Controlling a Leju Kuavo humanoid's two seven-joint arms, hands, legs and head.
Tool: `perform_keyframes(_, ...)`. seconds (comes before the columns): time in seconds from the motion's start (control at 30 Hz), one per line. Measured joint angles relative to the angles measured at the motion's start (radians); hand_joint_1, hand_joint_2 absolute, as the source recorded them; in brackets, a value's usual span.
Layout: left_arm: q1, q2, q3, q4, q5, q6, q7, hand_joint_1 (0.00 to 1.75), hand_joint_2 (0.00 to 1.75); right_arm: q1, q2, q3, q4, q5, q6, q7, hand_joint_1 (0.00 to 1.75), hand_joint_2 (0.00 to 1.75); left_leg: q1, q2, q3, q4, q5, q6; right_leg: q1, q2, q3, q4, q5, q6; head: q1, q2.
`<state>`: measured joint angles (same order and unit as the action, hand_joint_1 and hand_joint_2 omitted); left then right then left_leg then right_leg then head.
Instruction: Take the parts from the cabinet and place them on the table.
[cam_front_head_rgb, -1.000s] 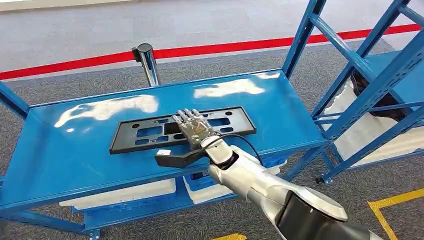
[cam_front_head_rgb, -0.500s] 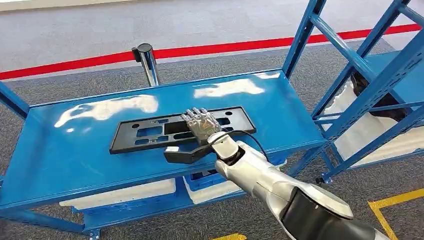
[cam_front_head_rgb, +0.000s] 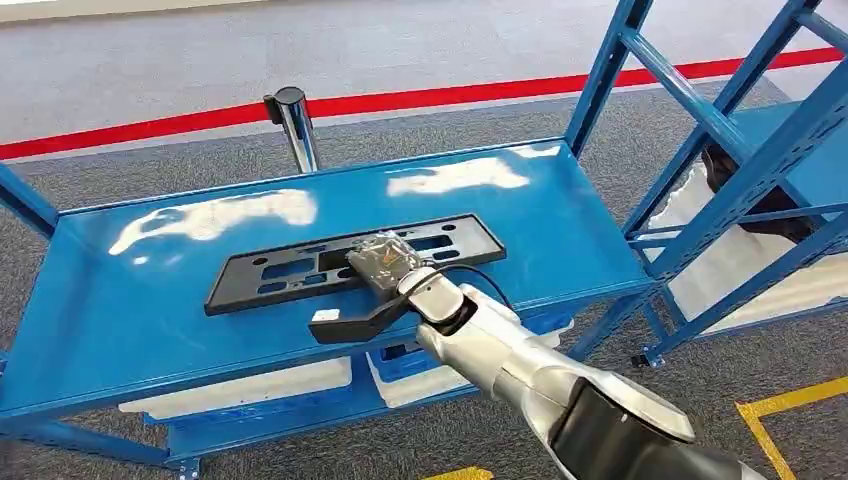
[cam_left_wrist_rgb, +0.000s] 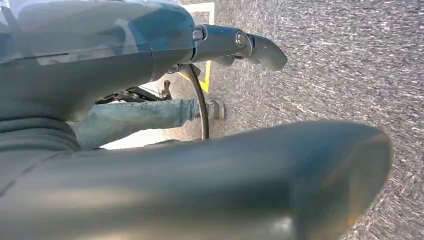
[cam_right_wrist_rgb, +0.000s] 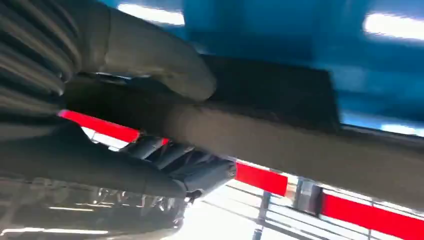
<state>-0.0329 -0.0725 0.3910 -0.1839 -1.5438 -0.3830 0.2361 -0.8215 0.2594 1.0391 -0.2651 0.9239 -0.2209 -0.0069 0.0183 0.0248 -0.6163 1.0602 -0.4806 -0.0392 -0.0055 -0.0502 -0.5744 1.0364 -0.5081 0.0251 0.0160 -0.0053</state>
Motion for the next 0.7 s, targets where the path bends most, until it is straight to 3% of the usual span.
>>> perform_keyframes(0.2,0.000,0.000,-0.003,0.000,0.000,0.006,0.000,0.00,0.00,0.001,0.015,-0.025,-0.010,0.024,-0.028,-0.040,1.75,1.75,0.000,0.000,0.000,0.000,0.000,0.000,0.000,0.000,0.000,0.000,0.000,0.000,0.000,0.000)
perform_keyframes(0.37,0.001,0.000,-0.005,0.000,0.004,0.029,-0.028,0.00,0.00,-0.008,0.022,-0.061,-0.051,0.024,-0.126,-0.100,1.75,1.75,0.000,0.000,-0.001,0.000,0.000,0.000,0.000,0.000,0.000,0.000,0.000,0.000,0.000,0.000)
perform_keyframes(0.47,0.004,0.000,-0.002,0.000,0.009,0.068,-0.076,0.00,0.00,-0.023,0.010,-0.115,-0.154,0.019,-0.244,-0.147,1.75,1.75,0.000,0.000,-0.001,0.000,0.000,0.000,0.000,0.000,-0.001,0.000,0.000,0.000,0.000,0.000)
perform_keyframes(0.6,0.010,-0.001,0.000,0.002,0.009,0.099,-0.074,0.00,0.00,-0.020,-0.031,-0.232,-0.404,0.075,-0.210,-0.166,1.75,1.75,0.000,-0.001,-0.001,0.000,0.000,0.000,0.000,0.000,0.000,0.000,0.000,0.000,0.000,0.000)
perform_keyframes(0.63,0.013,-0.001,0.001,0.002,0.009,0.114,-0.072,0.00,1.75,-0.012,-0.050,-0.271,-0.502,0.086,-0.193,-0.174,1.75,1.75,0.000,0.000,-0.001,0.000,0.000,0.000,0.000,0.000,-0.001,0.000,0.000,0.000,0.000,0.000)
perform_keyframes(0.7,0.015,-0.001,0.005,0.004,0.009,0.139,-0.078,0.00,1.75,0.006,-0.079,-0.328,-0.659,0.086,-0.167,-0.191,1.75,1.75,-0.001,-0.001,-0.001,0.000,0.000,0.000,-0.001,0.000,-0.001,0.000,0.000,0.000,0.000,0.000)
